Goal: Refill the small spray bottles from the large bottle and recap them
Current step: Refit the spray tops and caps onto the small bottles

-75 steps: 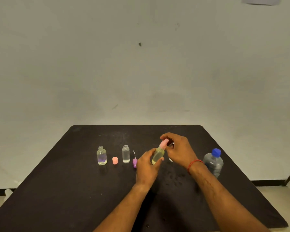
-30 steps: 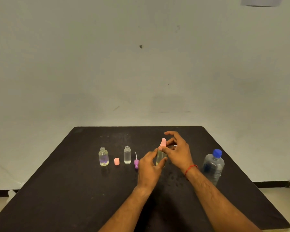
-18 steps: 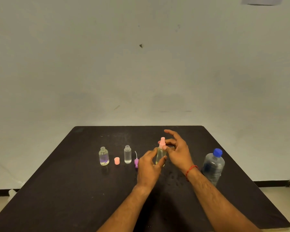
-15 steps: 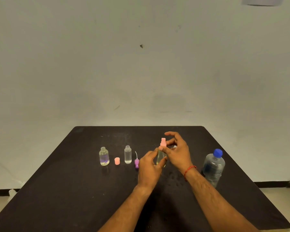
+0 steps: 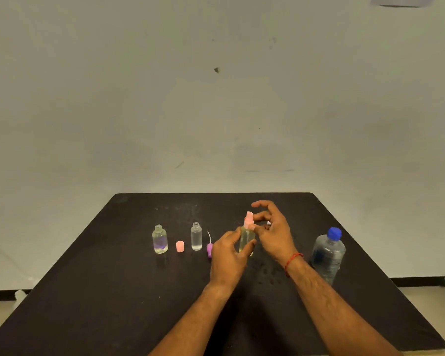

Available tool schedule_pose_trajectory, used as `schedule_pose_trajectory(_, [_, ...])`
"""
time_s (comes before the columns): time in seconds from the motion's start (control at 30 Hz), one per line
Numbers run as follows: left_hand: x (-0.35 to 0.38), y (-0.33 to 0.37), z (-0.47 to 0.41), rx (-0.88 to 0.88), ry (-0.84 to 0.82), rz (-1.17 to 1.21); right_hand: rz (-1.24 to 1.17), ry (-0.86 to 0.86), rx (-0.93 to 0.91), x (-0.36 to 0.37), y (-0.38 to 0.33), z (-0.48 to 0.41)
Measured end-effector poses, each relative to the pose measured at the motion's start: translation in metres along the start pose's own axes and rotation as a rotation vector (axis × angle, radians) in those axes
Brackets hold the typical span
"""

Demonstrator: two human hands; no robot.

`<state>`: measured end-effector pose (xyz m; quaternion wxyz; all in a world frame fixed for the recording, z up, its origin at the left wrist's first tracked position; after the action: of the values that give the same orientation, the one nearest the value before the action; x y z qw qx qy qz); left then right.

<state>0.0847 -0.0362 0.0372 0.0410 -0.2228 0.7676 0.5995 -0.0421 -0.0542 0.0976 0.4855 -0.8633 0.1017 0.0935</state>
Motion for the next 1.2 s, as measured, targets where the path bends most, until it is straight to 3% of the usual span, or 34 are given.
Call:
schedule_pose_trajectory(0.17, [0.001, 0.003, 0.006, 0.016, -0.011, -0.005, 0.062, -0.018, 0.001, 0.002, -0.002, 0.003])
schedule_pose_trajectory(0.33, [0.000, -0.003, 0.005, -0.001, -0.023, 0.020, -0.040, -0.200, -0.009, -0.005, -0.005, -0.001])
schedule_pose_trajectory(0.63, [0.005, -0.003, 0.007, -0.027, -0.045, 0.034, 0.056, 0.043, 0.034, 0.005, -0.002, 0.006])
schedule_pose_trajectory(0.87, [-0.003, -0.005, 0.004, 0.012, -0.033, 0.007, -0.013, -0.163, 0.009, -0.003, -0.003, 0.001])
schedule_pose_trajectory(1.2, [0.006, -0.010, -0.002, -0.031, -0.054, 0.032, 0.073, 0.112, -0.004, 0.007, 0.002, 0.004])
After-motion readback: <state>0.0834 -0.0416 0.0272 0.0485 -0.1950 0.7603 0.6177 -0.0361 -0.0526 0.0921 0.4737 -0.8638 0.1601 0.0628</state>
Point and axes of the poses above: each hand's wrist, its own z-axis away from the middle knuckle, its own x-axis out of the palm, y = z × x, the point moved 3 cm from there along -z, towards the middle knuckle, and after that the axes turned 13 degrees about -x, right-handed, at the moved point
